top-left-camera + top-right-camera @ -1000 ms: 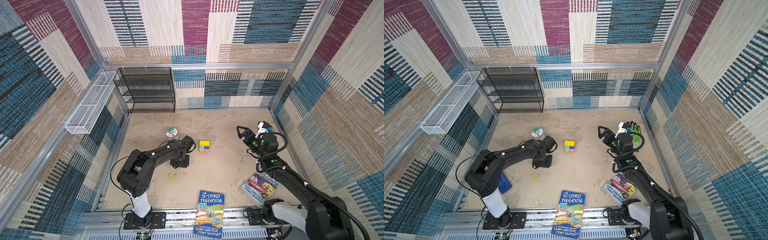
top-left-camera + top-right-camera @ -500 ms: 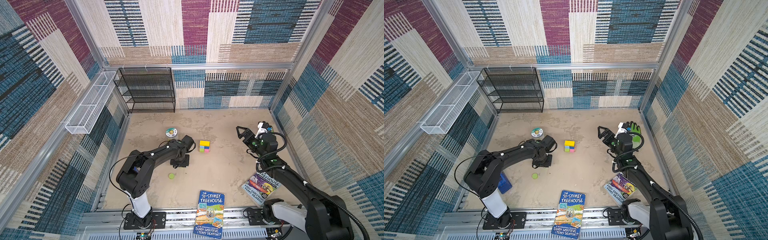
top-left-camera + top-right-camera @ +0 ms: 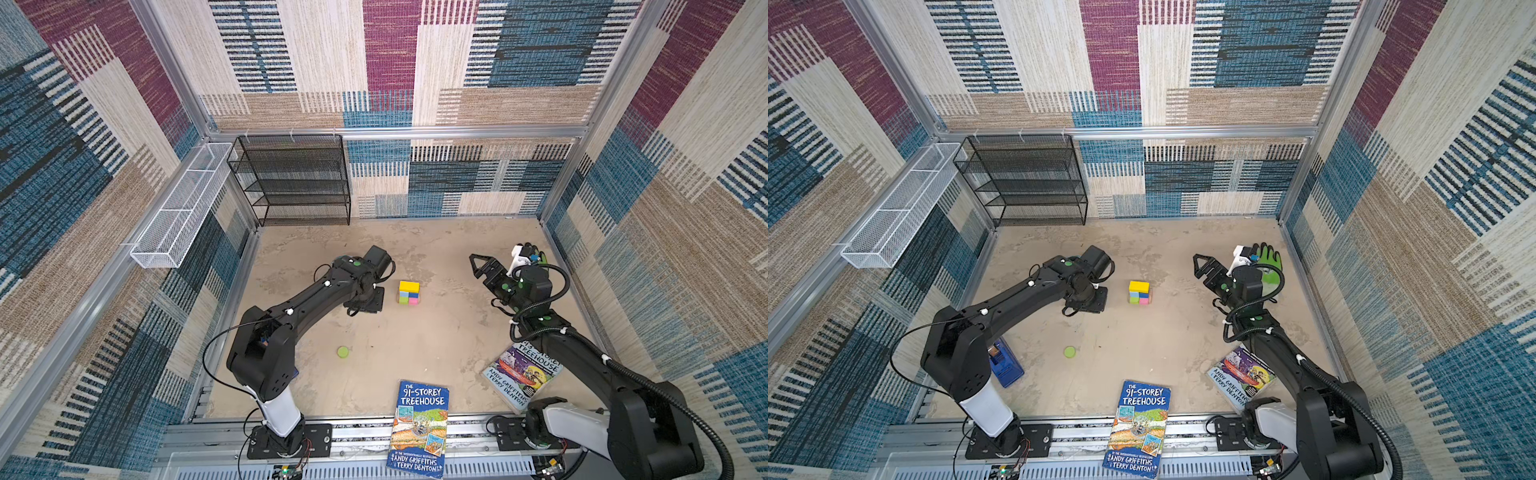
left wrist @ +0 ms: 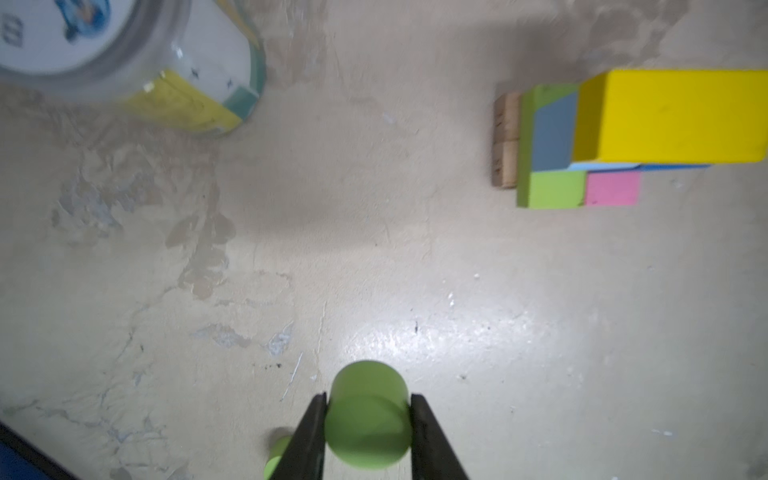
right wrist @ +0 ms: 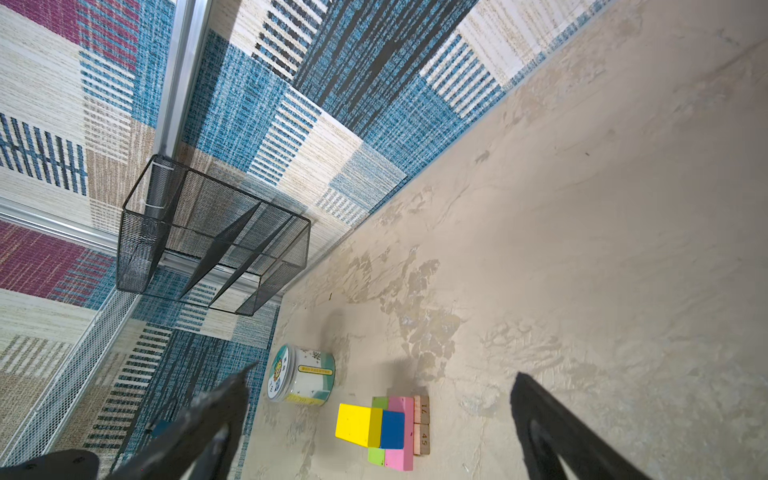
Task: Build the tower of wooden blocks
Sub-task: 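Lift the green cylinder with the left gripper and carry it over the stack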
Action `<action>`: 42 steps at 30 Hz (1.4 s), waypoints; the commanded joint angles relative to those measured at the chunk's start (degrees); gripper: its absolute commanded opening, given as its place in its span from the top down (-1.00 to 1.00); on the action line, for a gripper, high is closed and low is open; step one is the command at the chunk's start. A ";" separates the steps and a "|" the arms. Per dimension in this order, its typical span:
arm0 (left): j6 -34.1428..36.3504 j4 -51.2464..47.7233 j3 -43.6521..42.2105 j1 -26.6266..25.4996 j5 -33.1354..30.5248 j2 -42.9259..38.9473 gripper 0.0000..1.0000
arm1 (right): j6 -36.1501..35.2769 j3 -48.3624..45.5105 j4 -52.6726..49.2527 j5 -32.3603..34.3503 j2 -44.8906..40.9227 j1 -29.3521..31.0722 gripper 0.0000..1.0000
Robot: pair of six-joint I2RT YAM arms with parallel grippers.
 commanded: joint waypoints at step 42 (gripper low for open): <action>10.46 -21.24 53.69 -8.76 -2.74 34.96 0.35 | -3.34 0.64 1.52 -3.50 1.78 -2.57 -0.99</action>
